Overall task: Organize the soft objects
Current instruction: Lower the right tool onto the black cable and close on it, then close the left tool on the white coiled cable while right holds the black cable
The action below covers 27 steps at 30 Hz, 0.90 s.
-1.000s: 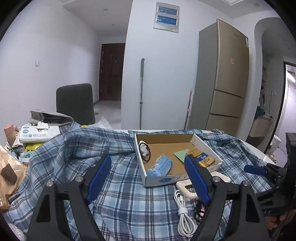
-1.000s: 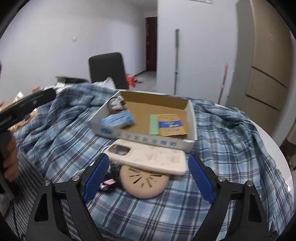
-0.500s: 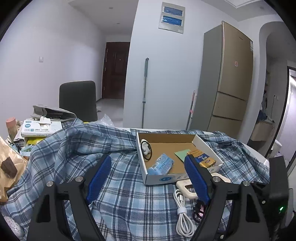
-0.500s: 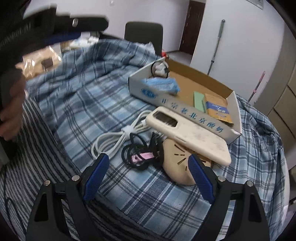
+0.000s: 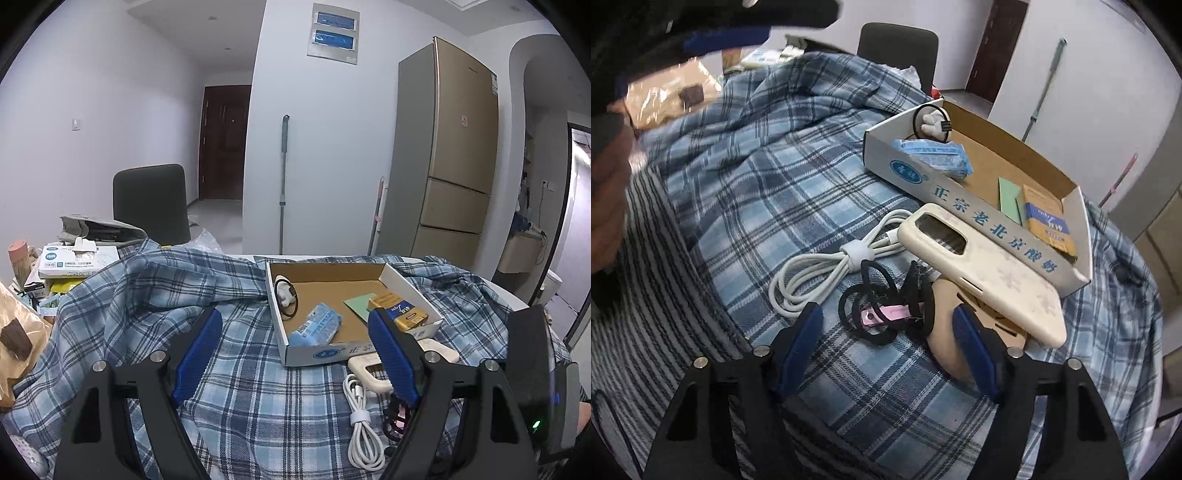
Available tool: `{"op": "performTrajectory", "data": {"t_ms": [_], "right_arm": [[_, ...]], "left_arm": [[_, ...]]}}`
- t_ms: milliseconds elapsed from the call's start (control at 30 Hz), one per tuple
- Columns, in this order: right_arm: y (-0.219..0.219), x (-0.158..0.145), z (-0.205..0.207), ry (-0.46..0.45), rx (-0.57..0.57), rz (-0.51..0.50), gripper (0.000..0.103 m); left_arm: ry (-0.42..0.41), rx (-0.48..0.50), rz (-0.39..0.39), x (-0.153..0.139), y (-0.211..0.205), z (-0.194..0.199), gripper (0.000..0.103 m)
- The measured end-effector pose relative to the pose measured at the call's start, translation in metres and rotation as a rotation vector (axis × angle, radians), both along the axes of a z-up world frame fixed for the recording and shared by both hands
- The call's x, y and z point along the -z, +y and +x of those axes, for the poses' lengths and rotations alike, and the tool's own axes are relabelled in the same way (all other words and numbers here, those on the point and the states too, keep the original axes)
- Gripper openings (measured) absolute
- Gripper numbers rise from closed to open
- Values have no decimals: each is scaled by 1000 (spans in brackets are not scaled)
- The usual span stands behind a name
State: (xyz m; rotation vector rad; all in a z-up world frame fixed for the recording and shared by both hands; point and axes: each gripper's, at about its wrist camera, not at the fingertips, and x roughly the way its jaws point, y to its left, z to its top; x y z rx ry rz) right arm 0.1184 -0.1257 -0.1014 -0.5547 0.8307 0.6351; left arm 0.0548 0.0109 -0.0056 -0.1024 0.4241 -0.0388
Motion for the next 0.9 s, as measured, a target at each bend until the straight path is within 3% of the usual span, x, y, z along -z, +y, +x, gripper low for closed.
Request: {"op": "performTrajectory", "data": {"t_ms": [133, 300, 433, 533, 900], "right_arm": [[3, 2, -1, -45, 13, -44, 50], [-3, -4, -2, -49, 10, 5, 39], [-2, -7, -6, -36, -27, 34, 19], [-1, -4, -6, -39, -24, 24, 11], [-24, -38, -14, -110, 31, 186, 6]], "left_arm": [[1, 7, 0, -1, -1, 1, 83], [6, 7, 4, 0, -1, 2, 83], [13, 6, 10, 1, -2, 2, 83], [10, 4, 17, 2, -2, 3, 83], [21, 9, 35, 5, -3, 5, 83]]}}
